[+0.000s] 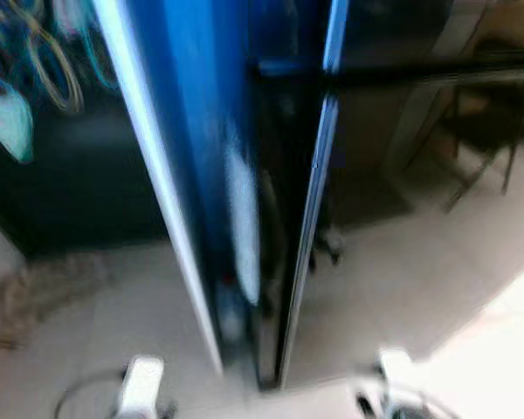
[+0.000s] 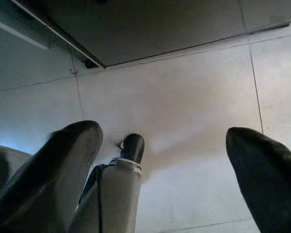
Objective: Restocking fridge
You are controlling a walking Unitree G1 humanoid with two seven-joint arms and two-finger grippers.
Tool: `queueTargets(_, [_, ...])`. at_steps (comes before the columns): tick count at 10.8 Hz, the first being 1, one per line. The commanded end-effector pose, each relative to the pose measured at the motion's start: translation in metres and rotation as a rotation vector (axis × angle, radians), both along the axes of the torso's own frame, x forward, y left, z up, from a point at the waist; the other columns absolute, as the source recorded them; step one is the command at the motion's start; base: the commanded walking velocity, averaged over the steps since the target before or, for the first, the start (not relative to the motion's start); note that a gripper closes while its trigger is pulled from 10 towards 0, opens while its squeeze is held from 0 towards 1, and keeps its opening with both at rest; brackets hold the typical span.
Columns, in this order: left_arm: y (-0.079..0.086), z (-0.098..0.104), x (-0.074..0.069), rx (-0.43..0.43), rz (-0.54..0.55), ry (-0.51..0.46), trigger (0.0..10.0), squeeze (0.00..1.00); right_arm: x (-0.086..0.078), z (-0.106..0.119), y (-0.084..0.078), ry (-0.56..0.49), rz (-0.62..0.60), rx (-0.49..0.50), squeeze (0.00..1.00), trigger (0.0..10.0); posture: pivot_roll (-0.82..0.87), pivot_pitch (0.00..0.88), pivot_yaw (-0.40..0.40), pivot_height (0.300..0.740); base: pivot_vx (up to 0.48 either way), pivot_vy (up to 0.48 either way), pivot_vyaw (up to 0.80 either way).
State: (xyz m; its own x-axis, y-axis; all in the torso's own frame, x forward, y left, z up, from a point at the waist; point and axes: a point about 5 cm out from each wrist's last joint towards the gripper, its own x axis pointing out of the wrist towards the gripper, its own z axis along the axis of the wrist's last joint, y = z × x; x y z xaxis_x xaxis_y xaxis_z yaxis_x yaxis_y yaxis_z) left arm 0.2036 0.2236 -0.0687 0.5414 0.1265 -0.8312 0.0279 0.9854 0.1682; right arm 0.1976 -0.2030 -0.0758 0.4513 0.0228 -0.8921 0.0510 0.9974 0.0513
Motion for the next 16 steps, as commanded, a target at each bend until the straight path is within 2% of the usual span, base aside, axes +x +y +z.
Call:
queueTargets(1, [0.0049, 0.0001, -0.0018, 0.000, 0.011, 0.002, 10.0, 0.00, 0.0053, 0.0022, 0.0040, -0.012, 0.009, 0.009, 0.00, 10.0, 0.09, 0.000, -0.050, 0.740, 0.000, 0.000, 0.00])
queueTargets(7, [0.0048, -0.0002, -0.0025, 0.000, 0.004, 0.002, 10.0, 0.00, 0.0049, 0.0021, 0.0042, -0.008, 0.040, 0.004, 0.00, 10.0, 0.09, 0.000, -0.050, 0.740, 0.000, 0.000, 0.07])
queueTargets(15, [0.0035, 0.0011, 0.0005, -0.011, 0.011, -0.003, 10.0, 0.00, 0.0069, 0.0035, 0.0026, 0.003, 0.038, 0.000, 0.00, 10.0, 0.10, 0.000, -0.060, 0.740, 0.000, 0.000, 0.75])
queueTargets(16, [0.0034, 0.0010, 0.0005, -0.013, 0.011, -0.003, 10.0, 0.00, 0.0067, 0.0033, 0.0025, 0.004, 0.026, 0.002, 0.00, 10.0, 0.10, 0.000, -0.062, 0.740, 0.000, 0.000, 0.00])
